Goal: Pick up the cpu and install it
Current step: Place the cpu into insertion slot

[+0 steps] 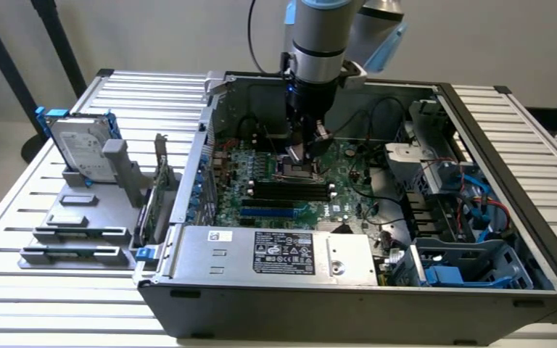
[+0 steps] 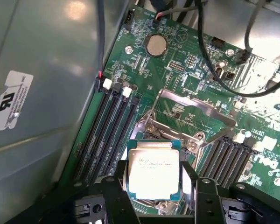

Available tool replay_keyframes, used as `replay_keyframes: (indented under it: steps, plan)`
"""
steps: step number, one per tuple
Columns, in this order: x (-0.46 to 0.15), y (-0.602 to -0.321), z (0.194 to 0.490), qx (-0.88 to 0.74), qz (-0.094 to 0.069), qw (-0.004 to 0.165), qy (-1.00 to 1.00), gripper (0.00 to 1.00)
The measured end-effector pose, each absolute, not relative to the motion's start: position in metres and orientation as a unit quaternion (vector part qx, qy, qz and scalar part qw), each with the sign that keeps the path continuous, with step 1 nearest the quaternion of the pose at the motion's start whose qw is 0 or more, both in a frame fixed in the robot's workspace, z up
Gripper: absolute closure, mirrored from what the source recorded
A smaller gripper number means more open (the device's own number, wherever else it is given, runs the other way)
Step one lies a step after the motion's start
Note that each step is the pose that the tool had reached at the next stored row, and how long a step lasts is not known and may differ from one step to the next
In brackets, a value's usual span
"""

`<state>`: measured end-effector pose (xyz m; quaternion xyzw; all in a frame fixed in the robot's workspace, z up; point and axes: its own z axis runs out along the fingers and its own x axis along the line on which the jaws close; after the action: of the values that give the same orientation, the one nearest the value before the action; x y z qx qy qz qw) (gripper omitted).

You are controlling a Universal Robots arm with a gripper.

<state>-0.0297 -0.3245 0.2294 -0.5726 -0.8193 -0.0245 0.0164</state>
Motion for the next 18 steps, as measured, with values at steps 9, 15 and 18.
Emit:
replay_keyframes:
  steps: [9, 15, 18]
  plan:
    - [-0.0299, -0.3245, 0.2273, -0.628, -0.026, 0.015, -0.778, 0.45]
    - [-0.0308, -0.3245, 0.2231, -0.657, -0.025, 0.013, -0.754, 0.45]
    - [-0.0318, -0.3245, 0.2198, -0.668, -0.024, 0.012, -0.744, 0.45]
